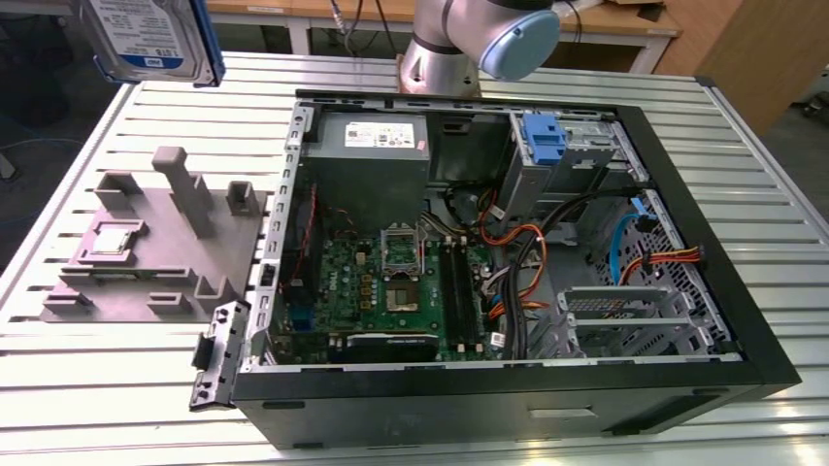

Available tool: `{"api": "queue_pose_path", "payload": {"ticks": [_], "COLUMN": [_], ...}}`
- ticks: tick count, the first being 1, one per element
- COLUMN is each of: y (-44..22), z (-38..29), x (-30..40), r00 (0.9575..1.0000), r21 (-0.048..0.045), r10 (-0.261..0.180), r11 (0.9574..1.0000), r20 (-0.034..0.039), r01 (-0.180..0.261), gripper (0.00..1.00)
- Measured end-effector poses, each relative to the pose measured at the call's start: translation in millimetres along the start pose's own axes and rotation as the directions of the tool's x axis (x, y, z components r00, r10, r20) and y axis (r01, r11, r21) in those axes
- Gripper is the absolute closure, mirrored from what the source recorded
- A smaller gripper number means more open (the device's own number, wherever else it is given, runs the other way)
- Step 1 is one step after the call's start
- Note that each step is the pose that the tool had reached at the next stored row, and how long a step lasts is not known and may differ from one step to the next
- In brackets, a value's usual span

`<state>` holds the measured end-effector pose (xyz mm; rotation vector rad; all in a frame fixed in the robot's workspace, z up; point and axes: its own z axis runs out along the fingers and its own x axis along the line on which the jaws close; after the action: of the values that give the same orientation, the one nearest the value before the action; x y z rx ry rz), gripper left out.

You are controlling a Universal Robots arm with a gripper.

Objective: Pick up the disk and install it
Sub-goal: 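Pick up the disk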

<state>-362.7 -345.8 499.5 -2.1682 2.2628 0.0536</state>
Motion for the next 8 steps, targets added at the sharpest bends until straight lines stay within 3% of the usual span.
{"api": "queue_pose_path", "payload": {"ticks": [8], "y": [-2.7], "z": [0.0], "x": [-0.1], "r00": [1.0000], "r21": [0.0001], "r10": [0.000], "r11": [1.0000], "r20": [0.0000], "r01": [0.000], "gripper": [0.63]}}
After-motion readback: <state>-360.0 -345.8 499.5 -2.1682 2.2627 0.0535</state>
